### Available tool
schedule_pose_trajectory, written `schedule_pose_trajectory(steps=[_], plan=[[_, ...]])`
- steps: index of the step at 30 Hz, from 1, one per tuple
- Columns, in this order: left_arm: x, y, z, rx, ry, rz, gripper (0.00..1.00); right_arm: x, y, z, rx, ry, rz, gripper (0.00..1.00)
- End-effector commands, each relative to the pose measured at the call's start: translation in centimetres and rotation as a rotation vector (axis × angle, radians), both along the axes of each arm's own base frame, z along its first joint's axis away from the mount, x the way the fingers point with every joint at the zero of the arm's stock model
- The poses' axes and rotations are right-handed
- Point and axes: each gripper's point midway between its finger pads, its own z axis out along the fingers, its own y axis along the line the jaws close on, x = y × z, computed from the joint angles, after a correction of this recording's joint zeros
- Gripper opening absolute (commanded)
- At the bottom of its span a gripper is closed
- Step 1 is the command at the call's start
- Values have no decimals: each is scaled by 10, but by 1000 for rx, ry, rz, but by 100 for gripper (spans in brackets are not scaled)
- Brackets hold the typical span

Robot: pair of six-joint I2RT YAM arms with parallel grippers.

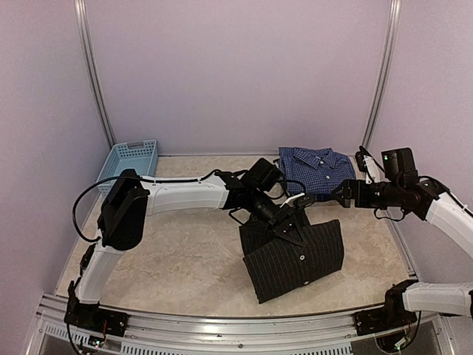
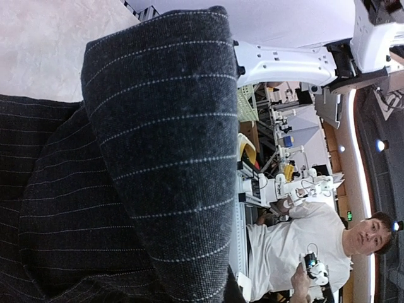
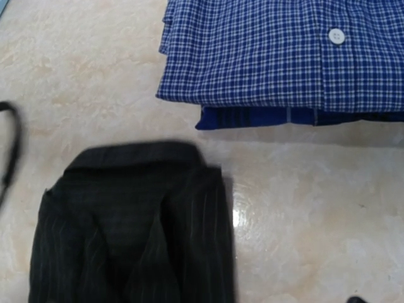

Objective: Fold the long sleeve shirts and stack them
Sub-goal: Fold the 2/3-rectangle-folded shirt at the center of the board.

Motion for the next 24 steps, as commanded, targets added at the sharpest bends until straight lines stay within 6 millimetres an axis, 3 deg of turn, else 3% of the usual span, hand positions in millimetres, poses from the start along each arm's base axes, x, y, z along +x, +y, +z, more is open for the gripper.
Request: schedule_pose_trajectory(steps=[1, 10, 17, 22, 24], plan=[[25, -1, 12, -77, 123, -29, 0, 2, -4, 1, -5, -7, -6, 95], [106, 21, -6, -108, 209, 114, 0, -3, -6, 0, -6, -8, -9, 95], [166, 30, -34, -105, 215, 226, 2, -5, -1, -8, 13, 9, 15, 94], [194, 35, -67, -76, 231, 289, 4, -8, -2, -8, 17, 9, 9, 93], [204, 39, -73, -70, 232, 312, 9, -11, -1, -9, 25, 13, 14, 93]])
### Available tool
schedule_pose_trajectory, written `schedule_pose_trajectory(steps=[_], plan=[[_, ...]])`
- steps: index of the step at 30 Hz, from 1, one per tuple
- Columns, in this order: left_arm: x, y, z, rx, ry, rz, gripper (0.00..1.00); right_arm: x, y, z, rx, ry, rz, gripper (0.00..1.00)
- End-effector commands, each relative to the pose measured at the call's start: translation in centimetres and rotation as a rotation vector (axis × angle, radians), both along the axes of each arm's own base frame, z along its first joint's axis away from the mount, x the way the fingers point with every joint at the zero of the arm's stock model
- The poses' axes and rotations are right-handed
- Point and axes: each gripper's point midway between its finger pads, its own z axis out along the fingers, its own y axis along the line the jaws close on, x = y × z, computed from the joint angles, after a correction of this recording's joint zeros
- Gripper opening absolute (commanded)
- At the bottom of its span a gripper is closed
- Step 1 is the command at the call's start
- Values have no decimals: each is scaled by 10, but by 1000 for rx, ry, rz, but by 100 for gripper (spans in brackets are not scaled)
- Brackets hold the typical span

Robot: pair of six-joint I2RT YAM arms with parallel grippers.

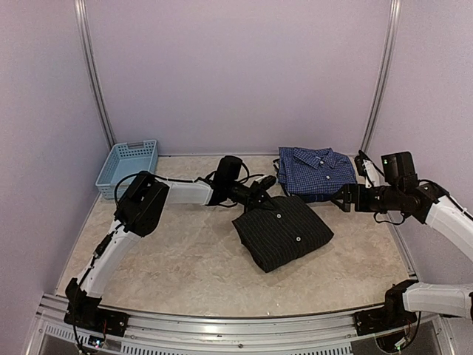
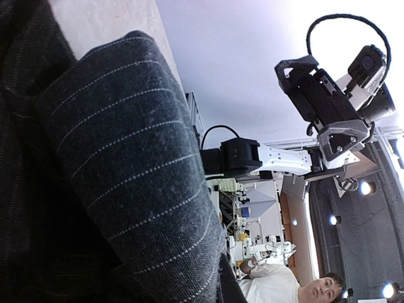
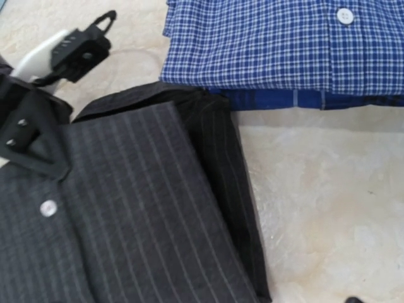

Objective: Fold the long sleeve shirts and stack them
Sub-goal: Fold the 2/3-rectangle-folded shirt at the center of the board.

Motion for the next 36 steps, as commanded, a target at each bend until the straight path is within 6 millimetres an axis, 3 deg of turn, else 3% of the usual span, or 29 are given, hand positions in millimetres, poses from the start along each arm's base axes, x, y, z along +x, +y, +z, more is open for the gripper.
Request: schedule_pose_trajectory(steps=[1, 4, 6, 7, 10, 13, 14, 15, 25, 27, 28, 29, 31, 32, 33, 36], plan=[[25, 5, -9, -4, -29, 56, 12, -5, -2, -1, 23, -4, -1, 93], [45, 12, -19, 23, -46, 104, 23, -7, -1, -3, 30, 3, 1, 93], [56, 19, -30, 50, -55, 140, 45, -7, -1, -3, 32, 4, 2, 92], [63, 22, -33, 60, -68, 163, 52, -8, -1, -2, 33, 3, 3, 92], [78, 32, -30, 74, -126, 213, 61, -8, -1, -4, 34, 8, 2, 92], [91, 40, -13, 59, -192, 253, 76, -9, 2, -11, 44, 27, 15, 92], [94, 42, -11, 70, -194, 264, 92, -9, 3, -15, 48, 37, 16, 91], [96, 43, -3, 62, -216, 272, 98, -9, 4, -18, 51, 44, 17, 91], [104, 56, 42, 64, -439, 375, 99, -14, 20, -48, 88, 98, 59, 89], [106, 68, 59, 96, -504, 442, 99, -14, 27, -53, 87, 106, 74, 90], [106, 76, 49, 148, -510, 478, 99, -12, 30, -55, 88, 104, 78, 90], [107, 85, 57, 182, -543, 527, 99, -10, 33, -56, 89, 103, 84, 91], [105, 104, 51, 285, -581, 618, 99, -4, 41, -57, 92, 104, 102, 93], [101, 113, 43, 345, -592, 653, 99, 0, 45, -57, 92, 103, 111, 94], [96, 124, 51, 386, -616, 702, 99, 4, 49, -58, 92, 103, 119, 95], [72, 147, 44, 517, -633, 785, 99, 20, 61, -63, 79, 112, 143, 97]])
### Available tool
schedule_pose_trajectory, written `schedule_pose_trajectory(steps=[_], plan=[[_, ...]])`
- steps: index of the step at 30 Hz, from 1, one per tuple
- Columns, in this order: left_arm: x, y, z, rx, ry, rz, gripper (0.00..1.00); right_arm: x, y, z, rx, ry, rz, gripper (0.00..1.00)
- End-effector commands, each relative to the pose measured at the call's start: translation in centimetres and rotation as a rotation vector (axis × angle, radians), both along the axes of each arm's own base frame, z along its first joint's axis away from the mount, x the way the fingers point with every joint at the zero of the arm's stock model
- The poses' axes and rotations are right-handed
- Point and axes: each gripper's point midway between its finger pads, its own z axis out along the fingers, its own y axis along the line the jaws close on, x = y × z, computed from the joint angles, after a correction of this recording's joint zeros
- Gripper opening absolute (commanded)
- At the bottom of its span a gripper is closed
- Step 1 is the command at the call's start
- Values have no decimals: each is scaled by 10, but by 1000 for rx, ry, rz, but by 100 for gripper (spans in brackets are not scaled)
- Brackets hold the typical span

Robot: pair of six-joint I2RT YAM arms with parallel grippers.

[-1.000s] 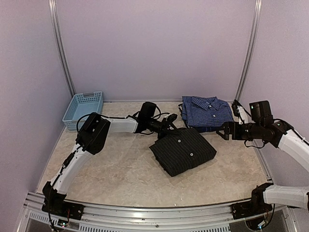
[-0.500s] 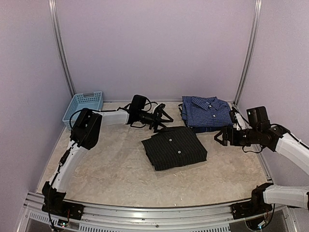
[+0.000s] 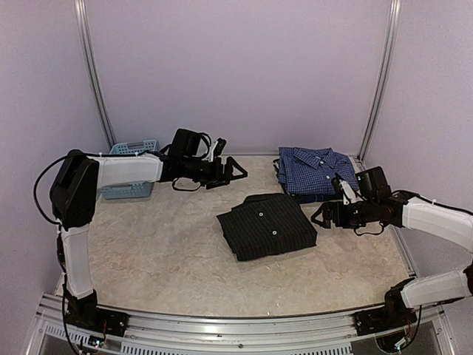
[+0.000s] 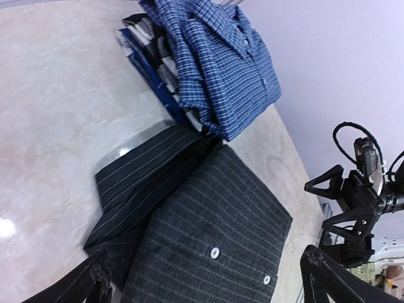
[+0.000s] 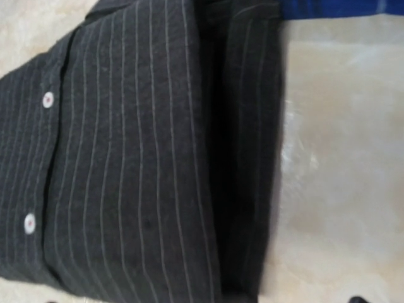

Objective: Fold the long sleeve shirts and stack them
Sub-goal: Fold the 2/3-rectangle-folded shirt at the center of the board.

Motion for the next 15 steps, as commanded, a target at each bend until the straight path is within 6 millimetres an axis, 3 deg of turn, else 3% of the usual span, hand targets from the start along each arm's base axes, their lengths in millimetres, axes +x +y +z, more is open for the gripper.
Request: schedule_pose_trajectory(steps=[1, 9, 15], plan=[[-14, 37, -18, 213, -65, 222, 99, 30, 23, 10, 20, -55, 42, 97], [-48, 60, -77, 320, 27, 288, 98, 63, 45, -17, 11, -10, 100, 97], [-54, 56, -88, 280, 32, 266, 93, 78, 62, -37, 40, 29, 145, 96]])
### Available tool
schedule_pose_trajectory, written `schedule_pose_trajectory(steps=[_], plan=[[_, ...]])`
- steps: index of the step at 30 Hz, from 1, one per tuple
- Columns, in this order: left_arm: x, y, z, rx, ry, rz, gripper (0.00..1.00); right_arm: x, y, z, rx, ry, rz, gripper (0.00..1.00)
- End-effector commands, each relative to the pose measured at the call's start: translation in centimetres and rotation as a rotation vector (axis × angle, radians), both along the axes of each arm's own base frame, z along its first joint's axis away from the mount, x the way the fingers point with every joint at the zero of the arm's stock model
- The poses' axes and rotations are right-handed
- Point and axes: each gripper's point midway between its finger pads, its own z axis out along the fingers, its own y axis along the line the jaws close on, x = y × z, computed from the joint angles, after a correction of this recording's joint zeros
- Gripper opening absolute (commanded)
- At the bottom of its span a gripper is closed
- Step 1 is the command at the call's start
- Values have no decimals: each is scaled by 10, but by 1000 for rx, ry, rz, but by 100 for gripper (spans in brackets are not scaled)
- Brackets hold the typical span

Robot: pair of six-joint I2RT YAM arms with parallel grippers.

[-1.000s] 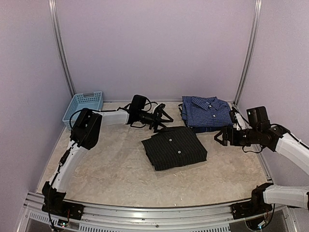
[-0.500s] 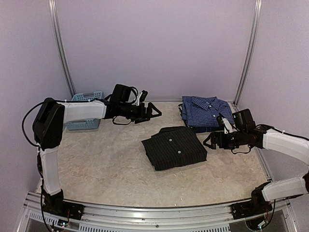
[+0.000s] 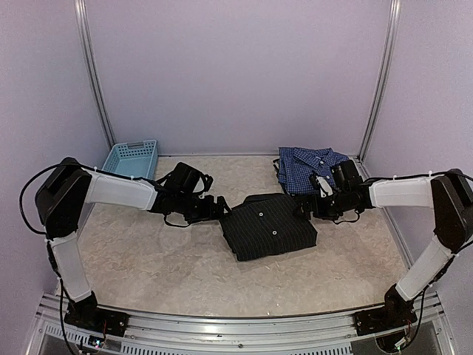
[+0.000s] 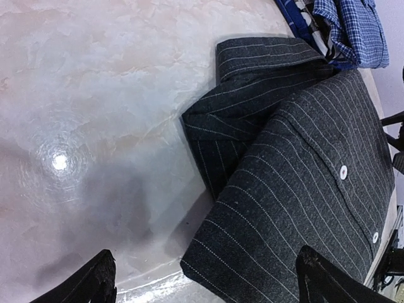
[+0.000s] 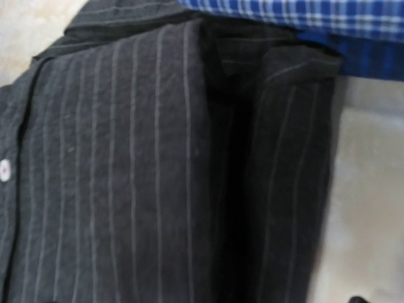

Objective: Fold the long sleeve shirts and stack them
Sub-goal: Fold the 2/3-rectangle-folded shirt at the center of the board.

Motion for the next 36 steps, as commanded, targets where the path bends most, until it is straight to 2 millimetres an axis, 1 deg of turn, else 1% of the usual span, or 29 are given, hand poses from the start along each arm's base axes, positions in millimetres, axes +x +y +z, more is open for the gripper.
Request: schedule_pose_trajectory(steps=[1, 3, 5, 8, 12, 15, 17, 19, 20, 23, 24, 29, 32, 35, 36], plan=[[10, -7, 3, -54, -43, 10, 93, 16, 22, 2, 55, -26, 65, 95], [11, -9, -6, -59, -27, 4, 89, 20, 28, -1, 75, -19, 76, 91], [11, -11, -14, -75, -12, -1, 84, 23, 32, -4, 90, -12, 87, 85], [11, -15, -22, -105, -4, -16, 75, 23, 37, -4, 112, -13, 103, 71], [10, -25, -21, -152, 2, -56, 59, 18, 38, 1, 133, -20, 108, 48], [8, -31, -15, -173, -1, -80, 47, 14, 37, 6, 148, -26, 103, 29], [7, -34, -11, -186, -1, -96, 38, 10, 35, 6, 154, -25, 99, 16], [6, -37, -6, -203, -3, -114, 28, 5, 33, 8, 162, -26, 92, 6], [6, -39, -4, -208, -6, -121, 21, 3, 32, 8, 164, -26, 88, 1], [7, -45, 5, -225, -23, -144, 3, -3, 30, 14, 173, -33, 83, 0], [9, -46, 10, -231, -34, -148, 0, -5, 30, 17, 176, -39, 84, 0], [15, -54, 38, -261, -96, -178, 0, -11, 27, 29, 183, -72, 85, 0], [20, -60, 51, -284, -120, -203, 0, -15, 21, 31, 170, -83, 67, 0], [26, -67, 51, -294, -122, -217, 0, -16, 13, 30, 142, -93, 28, 0], [28, -67, 48, -293, -116, -214, 0, -15, 10, 28, 129, -91, 15, 0]])
